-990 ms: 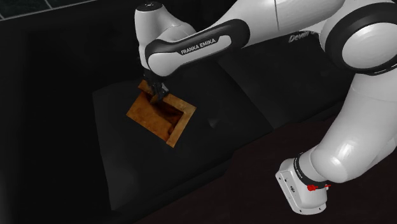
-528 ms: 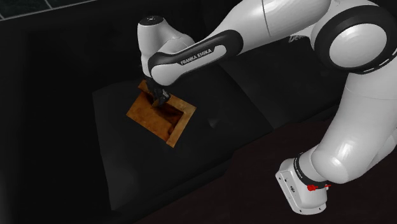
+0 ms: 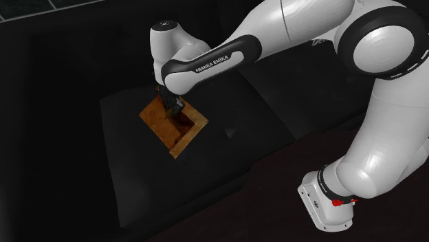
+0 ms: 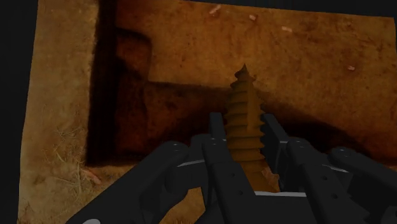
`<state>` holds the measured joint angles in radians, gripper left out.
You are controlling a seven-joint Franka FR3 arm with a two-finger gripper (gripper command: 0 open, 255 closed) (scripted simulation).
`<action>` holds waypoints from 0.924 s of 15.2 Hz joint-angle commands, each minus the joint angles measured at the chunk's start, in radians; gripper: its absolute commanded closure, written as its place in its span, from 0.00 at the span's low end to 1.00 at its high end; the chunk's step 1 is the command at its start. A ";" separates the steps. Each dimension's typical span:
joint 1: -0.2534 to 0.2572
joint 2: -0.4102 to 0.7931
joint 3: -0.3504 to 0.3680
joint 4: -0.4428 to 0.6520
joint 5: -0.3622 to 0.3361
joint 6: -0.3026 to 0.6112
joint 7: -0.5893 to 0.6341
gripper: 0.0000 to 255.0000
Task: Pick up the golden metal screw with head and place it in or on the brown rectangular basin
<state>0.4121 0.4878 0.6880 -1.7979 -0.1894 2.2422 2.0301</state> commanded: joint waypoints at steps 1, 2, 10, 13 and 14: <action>0.000 0.000 0.000 -0.001 0.000 0.000 0.000 1.00; 0.000 0.000 0.000 -0.001 0.000 0.000 0.000 0.00; -0.030 -0.056 0.025 0.027 0.040 -0.077 -0.025 0.00; -0.038 -0.070 0.031 0.036 0.050 -0.098 -0.032 0.00; -0.037 -0.070 0.031 0.036 0.050 -0.098 -0.032 0.00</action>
<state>0.3756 0.4190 0.7184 -1.7641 -0.1405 2.1479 1.9999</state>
